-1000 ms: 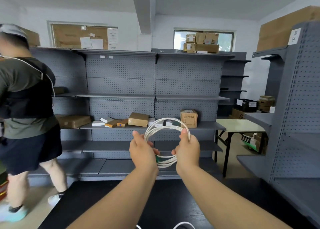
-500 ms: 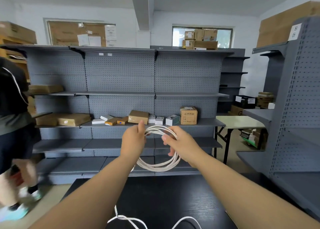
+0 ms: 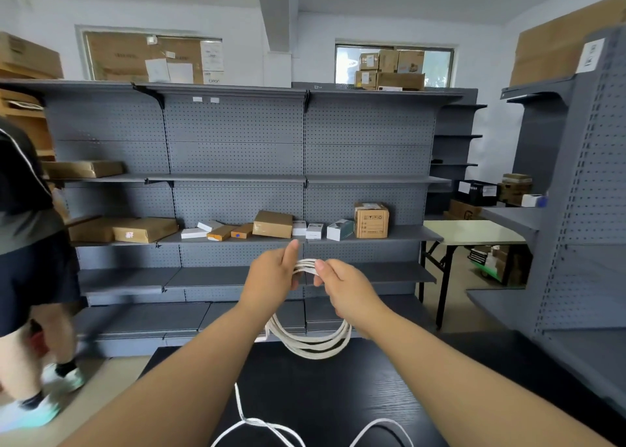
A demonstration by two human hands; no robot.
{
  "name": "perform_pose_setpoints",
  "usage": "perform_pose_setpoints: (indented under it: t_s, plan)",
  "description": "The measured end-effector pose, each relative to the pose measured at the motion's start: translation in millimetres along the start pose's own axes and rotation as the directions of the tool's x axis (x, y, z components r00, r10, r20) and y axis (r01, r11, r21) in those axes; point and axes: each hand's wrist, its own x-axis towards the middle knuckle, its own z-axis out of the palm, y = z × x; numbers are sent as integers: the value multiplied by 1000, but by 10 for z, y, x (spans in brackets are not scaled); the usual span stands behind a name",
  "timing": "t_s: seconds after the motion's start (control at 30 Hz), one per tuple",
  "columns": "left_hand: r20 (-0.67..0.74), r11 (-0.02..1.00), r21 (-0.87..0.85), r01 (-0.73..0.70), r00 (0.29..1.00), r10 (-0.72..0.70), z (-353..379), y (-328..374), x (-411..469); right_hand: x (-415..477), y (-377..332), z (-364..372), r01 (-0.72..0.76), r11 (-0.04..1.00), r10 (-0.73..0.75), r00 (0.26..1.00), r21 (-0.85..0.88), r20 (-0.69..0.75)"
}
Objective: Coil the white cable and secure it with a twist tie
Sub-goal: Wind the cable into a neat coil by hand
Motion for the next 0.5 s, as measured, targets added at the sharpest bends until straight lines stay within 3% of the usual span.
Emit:
perform_pose_setpoints:
  t_s: [0.1, 0.23, 0.37, 0.5]
  plan:
    - [42, 965, -213, 153, 988, -147, 3, -81, 20, 29, 41, 114, -34, 998, 37, 998, 48, -50]
    - [256, 825, -413, 385, 919, -301, -66, -218, 102, 72, 112, 207, -92, 986, 109, 986, 137, -125]
    - [476, 688, -476, 547, 819, -321, -165, -432, 86, 144, 170, 193, -126, 970, 170, 963, 206, -210]
    - [569, 587, -538, 606, 774, -277, -143, -537, 19, 189, 212, 239, -147, 934, 251, 918, 324, -307]
